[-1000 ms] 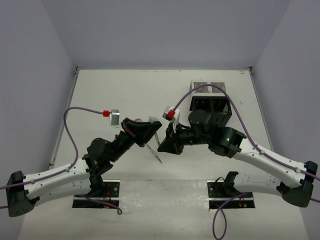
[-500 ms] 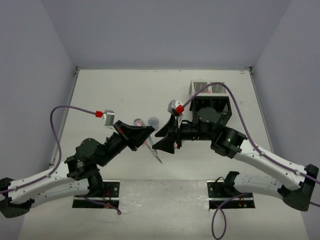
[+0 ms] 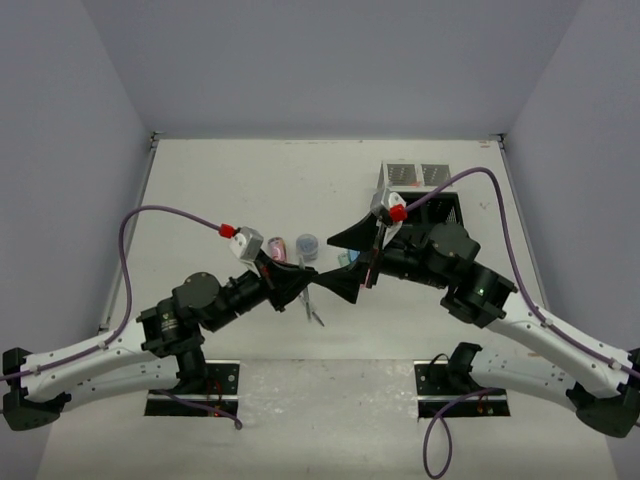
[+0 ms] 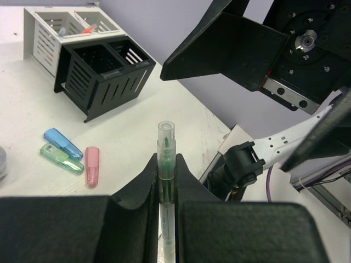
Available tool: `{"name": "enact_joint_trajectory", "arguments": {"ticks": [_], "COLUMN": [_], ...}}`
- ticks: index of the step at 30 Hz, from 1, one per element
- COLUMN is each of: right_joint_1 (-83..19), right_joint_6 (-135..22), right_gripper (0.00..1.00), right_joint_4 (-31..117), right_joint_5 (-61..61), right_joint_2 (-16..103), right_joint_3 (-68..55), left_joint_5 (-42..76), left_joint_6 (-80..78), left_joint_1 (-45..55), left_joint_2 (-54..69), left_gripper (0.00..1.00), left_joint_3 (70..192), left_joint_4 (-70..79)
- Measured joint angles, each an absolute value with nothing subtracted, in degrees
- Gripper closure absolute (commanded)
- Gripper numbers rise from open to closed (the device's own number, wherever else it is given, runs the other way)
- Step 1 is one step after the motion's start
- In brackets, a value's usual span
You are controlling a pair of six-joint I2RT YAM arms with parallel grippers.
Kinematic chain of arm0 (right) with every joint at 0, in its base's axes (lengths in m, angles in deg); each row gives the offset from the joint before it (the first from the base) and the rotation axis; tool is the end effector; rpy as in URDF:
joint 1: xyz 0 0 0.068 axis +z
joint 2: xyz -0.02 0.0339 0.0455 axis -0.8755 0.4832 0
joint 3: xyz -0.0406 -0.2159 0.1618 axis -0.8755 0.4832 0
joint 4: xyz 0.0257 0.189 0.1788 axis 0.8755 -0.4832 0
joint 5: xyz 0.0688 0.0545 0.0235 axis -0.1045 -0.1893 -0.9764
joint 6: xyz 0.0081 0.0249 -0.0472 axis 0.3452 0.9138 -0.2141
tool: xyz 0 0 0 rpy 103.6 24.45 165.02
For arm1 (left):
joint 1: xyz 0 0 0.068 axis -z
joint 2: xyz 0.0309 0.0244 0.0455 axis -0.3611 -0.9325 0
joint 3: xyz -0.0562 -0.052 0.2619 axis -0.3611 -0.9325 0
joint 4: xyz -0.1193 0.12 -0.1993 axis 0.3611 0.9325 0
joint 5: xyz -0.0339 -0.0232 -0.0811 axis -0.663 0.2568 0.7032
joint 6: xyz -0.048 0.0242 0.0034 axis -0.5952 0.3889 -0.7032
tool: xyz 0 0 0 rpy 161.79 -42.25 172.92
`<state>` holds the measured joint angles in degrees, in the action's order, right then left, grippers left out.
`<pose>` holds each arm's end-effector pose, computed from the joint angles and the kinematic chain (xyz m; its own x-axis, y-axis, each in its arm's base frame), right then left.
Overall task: Sort the stationery into containers
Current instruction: Place the pen in the storage box.
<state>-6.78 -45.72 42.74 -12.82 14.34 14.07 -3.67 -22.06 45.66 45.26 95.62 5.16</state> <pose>0.1103 0.1753 0.3979 -0.2718 0.1019 -0.9569 -0.9277 0.2367 0.2887 0.0718 -0.1485 0.3331 -0.4330 -0.3252 -0.8407 0.6915 0.4785 -0.5412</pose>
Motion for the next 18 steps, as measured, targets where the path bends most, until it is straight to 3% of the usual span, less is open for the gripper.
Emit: {"name": "enact_joint_trajectory", "arguments": {"ticks": [5,11,18], "right_joint_1": [-6.78,-6.79,-6.85], "right_joint_6": [-43.6,-38.05,-35.63], "right_gripper": [0.01,0.01,0.01], "right_joint_4": [40.01,31.63,20.51], "right_joint_5": [-1.22,22.35,39.96], "right_joint_2": [10.56,0.61,-8.72], "right_joint_3": [16.18,17.19,17.17], "left_joint_5": [-5.82,-20.55,-22.1], "left_joint_6": [-19.77,-14.84,-7.77], "left_joint_1": [45.66,45.56,34.01], "left_joint_2": [44.39,34.49,7.96], "left_gripper": [1.0,1.0,1.0], "left_joint_3": [95.64,97.16,118.74], "left_joint_4": [3.37,-4.76,-10.74]}}
